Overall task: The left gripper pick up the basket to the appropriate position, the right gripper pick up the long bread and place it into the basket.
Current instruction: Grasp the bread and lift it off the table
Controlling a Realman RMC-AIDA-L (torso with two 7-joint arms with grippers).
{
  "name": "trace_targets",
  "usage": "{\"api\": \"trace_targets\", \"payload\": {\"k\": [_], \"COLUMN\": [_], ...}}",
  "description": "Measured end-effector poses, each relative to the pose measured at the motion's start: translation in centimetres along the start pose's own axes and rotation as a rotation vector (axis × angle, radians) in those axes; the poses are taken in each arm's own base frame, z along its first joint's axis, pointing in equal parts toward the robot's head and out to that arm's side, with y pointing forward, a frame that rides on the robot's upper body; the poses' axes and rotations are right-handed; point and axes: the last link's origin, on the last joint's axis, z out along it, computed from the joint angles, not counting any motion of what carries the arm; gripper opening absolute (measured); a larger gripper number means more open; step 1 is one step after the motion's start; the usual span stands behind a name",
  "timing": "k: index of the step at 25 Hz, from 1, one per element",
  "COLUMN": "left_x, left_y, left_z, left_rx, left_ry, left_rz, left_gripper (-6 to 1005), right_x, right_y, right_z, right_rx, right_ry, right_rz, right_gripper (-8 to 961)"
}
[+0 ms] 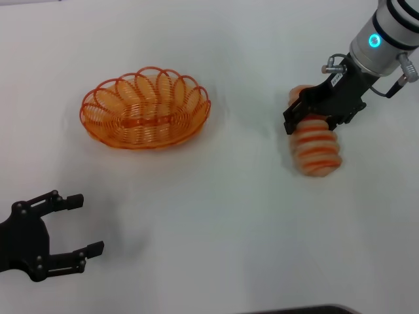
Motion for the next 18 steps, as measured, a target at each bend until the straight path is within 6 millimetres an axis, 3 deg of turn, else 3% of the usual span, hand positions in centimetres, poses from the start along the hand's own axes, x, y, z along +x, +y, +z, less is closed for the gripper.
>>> {"api": "trace_targets", "payload": {"k": [8, 14, 18], "left_x": [0.1, 0.1, 0.1], "left_y": [0.0, -0.1, -0.1], "left_z": [0.0, 0.0, 0.0], "left_rx": [0.001, 0.002, 0.004], "left_ry": [0.004, 0.007, 0.008], "left_rz": [-0.002, -0.002, -0.003], "left_gripper": [877, 876, 876], "right_x": [0.2, 0.0, -0.9], "right_y": [-0.2, 0.0, 0.6], "right_z": [-0.2, -0.4, -1.5], "right_rx": [0.002, 0.002, -0.020], "right_ry": [0.017, 0.005, -0.065], "right_rz": [-0.002, -0.035, -0.082], "right_gripper": [824, 604, 537]}}
